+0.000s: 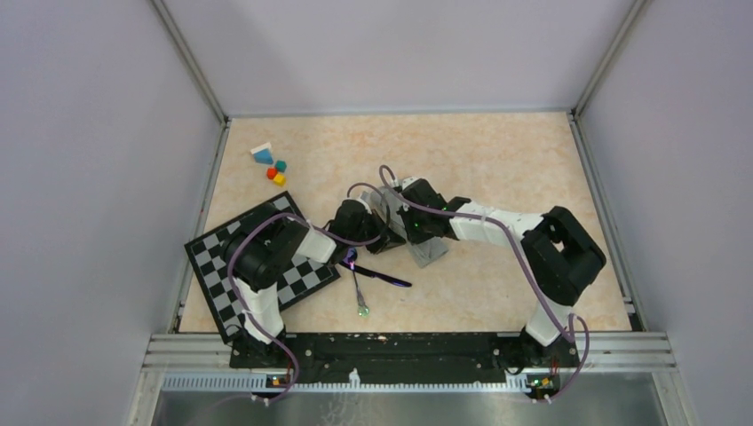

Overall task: Fold the napkin into a case and place the utensils inside
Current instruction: Stuff the top corner of the smaller-rectangle-folded napkin at the center of the board.

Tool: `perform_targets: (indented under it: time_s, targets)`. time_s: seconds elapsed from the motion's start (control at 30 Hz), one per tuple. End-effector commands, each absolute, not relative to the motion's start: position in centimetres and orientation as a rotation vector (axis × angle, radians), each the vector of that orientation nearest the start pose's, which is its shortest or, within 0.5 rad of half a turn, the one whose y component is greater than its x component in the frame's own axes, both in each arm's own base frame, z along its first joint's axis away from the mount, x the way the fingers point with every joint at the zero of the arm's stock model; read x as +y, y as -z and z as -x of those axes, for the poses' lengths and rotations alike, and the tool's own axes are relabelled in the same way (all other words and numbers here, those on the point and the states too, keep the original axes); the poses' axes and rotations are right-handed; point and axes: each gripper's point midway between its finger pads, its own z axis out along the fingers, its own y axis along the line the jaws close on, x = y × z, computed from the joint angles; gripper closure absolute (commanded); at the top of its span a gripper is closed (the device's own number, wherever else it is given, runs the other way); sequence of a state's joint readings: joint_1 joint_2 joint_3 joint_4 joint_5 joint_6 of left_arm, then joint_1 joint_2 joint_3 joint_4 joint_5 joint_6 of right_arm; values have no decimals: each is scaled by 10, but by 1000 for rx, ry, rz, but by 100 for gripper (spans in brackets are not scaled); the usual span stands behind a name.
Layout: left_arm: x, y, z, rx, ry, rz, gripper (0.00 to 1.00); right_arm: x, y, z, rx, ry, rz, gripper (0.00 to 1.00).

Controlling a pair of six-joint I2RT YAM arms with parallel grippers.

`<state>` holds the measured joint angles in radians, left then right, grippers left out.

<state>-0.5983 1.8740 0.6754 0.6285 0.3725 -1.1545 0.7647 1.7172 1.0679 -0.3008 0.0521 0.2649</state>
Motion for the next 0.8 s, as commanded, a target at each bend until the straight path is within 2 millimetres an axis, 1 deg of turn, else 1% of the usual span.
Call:
perform_targets:
  time_s: [0.0, 0.1, 0.13, 0.2, 0.27, 0.33, 0.4, 0.5, 0.53, 0.57, 0.63, 0.7, 0.77]
  targets:
    - [-308, -27, -297, 2396, 1213, 407, 93, 286, -39, -292, 2516, -398, 567, 100]
    - [-292, -34, -294, 2382, 1207, 399, 86, 280, -31, -294, 2543, -390, 535, 100]
    - [-284, -39, -294, 2367, 1219, 403, 85, 277, -29, -295, 2551, -386, 524, 100]
    - [-269, -51, -299, 2332, 1255, 402, 83, 275, -28, -296, 2557, -398, 507, 100]
    - [-259, -64, -310, 2297, 1266, 360, 79, 275, -27, -296, 2563, -416, 503, 100]
    - [-261, -80, -325, 2276, 1277, 269, 82, 274, -27, -296, 2562, -422, 498, 100]
    - [-270, -96, -342, 2248, 1301, 184, 87, 273, -27, -297, 2562, -427, 489, 100]
    - [-278, -98, -360, 2246, 1286, 162, 91, 274, -28, -297, 2561, -430, 486, 100]
    - [-279, -95, -366, 2248, 1259, 165, 91, 273, -28, -297, 2560, -429, 485, 100]
    - [-279, -88, -371, 2269, 1220, 174, 92, 273, -28, -297, 2561, -429, 484, 100]
    - [-279, -84, -382, 2284, 1143, 161, 95, 273, -28, -298, 2560, -431, 483, 100]
    - [-279, -76, -392, 2306, 1055, 163, 99, 274, -29, -298, 2554, -436, 483, 100]
    - [-281, -73, -398, 2305, 1028, 156, 100, 274, -29, -298, 2553, -438, 482, 100]
